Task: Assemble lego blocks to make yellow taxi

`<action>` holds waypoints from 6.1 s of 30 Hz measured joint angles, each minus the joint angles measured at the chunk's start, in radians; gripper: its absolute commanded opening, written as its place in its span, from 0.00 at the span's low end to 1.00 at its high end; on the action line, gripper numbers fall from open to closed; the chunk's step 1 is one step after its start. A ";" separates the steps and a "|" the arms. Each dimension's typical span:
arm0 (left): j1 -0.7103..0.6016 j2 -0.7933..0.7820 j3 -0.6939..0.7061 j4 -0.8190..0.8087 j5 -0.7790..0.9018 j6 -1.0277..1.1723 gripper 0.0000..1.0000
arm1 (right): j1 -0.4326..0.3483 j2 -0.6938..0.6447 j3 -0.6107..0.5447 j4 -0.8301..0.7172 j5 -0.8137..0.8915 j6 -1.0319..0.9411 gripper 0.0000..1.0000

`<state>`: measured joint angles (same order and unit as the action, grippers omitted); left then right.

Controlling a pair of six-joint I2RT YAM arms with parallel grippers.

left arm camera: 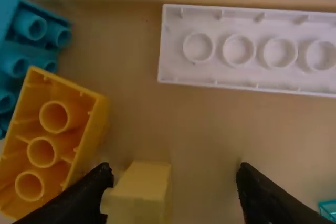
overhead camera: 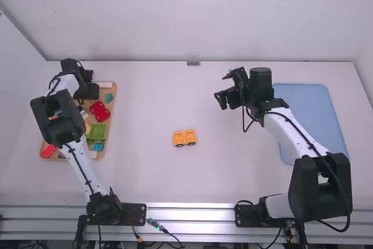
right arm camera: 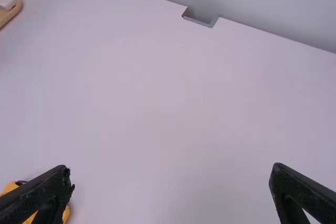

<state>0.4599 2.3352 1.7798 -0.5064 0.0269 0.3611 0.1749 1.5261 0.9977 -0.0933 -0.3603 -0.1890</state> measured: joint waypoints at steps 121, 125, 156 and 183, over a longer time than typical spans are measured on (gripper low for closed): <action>-0.892 -1.171 -0.932 0.282 0.158 0.515 0.02 | 0.099 0.141 0.000 0.093 -0.724 0.214 0.99; -0.901 -1.171 -0.932 0.282 0.176 0.531 0.01 | 0.130 0.141 0.000 0.097 -0.748 0.229 0.97; -0.901 -1.042 -0.932 0.465 0.227 0.552 0.02 | 0.130 0.141 0.000 0.146 -0.678 0.333 0.88; -0.951 -0.963 -0.932 0.565 0.125 0.522 0.02 | 0.170 0.141 0.003 0.172 -0.598 0.373 0.48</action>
<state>-0.4911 1.3724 0.8478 0.0582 0.1520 0.8829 0.3450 1.6669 1.0012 0.0784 -0.9581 0.1841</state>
